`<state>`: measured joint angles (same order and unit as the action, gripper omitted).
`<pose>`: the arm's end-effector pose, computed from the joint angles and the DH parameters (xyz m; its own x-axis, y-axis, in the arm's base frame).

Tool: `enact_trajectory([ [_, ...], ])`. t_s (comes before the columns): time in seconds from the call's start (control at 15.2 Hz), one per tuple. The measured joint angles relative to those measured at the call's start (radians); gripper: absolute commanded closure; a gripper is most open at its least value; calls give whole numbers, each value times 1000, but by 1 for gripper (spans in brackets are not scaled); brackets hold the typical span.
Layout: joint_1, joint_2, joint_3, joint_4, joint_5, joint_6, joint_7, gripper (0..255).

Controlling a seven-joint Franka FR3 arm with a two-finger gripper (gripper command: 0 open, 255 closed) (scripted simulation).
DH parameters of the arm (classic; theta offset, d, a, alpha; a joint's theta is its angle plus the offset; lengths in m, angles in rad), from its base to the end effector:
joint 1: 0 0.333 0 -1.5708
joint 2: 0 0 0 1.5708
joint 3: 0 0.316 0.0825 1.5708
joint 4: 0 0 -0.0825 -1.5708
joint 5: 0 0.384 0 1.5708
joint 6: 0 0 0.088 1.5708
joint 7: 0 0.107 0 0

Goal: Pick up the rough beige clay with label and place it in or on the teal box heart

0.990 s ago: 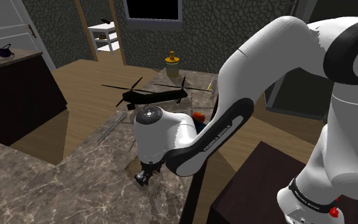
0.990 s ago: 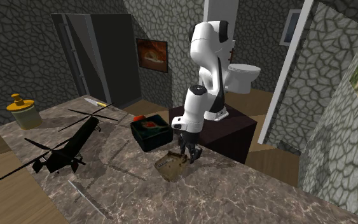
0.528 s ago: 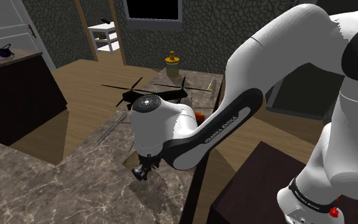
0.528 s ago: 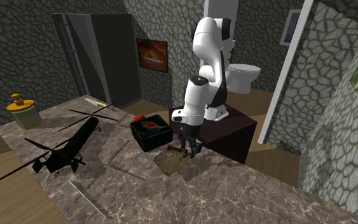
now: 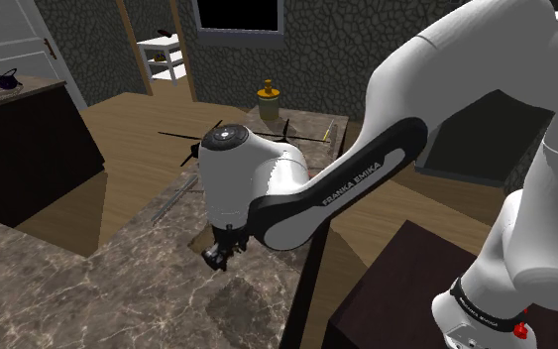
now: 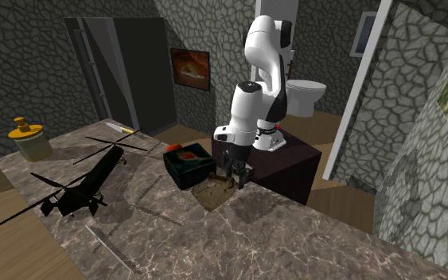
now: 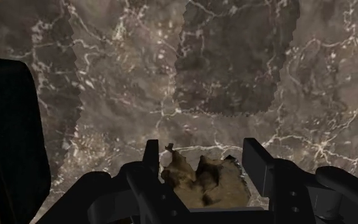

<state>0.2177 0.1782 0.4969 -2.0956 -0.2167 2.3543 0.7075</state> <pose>0.4436 0.3732 0.3567 0.9815 0.1393 0.1314 0.1408 -0.9900 -0.0021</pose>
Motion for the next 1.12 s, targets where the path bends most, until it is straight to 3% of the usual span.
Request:
enact_trajectory([
  [0.79,-12,-87,15,70,75,-142,-57,255],
  [1.12,-58,-238,-18,-80,173,-116,-183,255],
])
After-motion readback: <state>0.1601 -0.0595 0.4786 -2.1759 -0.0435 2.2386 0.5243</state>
